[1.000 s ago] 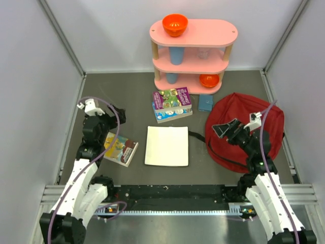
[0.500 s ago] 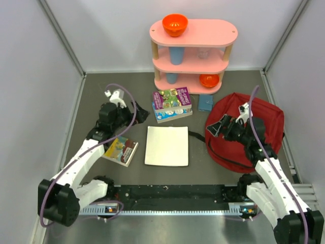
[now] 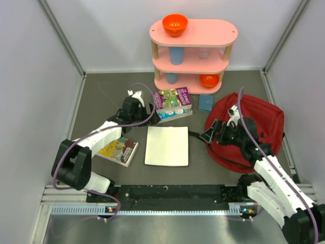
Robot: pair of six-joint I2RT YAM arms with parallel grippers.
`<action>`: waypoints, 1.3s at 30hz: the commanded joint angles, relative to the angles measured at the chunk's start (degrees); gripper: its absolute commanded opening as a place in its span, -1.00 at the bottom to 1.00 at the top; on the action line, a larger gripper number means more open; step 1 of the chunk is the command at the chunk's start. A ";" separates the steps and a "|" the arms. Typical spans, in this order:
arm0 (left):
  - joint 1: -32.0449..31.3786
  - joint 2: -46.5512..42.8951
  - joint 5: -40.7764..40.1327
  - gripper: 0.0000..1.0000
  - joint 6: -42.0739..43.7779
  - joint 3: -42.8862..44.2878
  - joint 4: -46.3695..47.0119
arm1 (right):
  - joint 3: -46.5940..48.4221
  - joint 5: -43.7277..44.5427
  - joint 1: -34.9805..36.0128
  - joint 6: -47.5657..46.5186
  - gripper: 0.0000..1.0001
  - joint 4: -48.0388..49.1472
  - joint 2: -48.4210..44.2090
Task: Pack the student bag
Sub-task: Move the student bag to the center of the board, then move the distractor to the corner of the board.
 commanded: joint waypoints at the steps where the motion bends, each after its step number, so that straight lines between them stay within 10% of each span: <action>1: -0.31 -0.35 -3.26 0.97 -2.38 -2.68 2.12 | 0.21 0.84 1.77 0.30 0.98 -0.27 -0.59; 12: -0.31 -4.73 -11.26 0.97 -11.43 -15.60 -0.07 | 1.18 4.36 7.38 2.15 0.98 2.63 9.94; 32: -0.22 -42.79 -18.82 0.98 -12.33 -28.36 -13.26 | 5.22 9.72 20.49 16.21 0.98 15.20 33.50; 39: -0.22 -47.89 -19.88 0.97 -6.61 -26.16 -13.97 | 9.07 32.72 26.02 16.66 0.98 3.53 23.52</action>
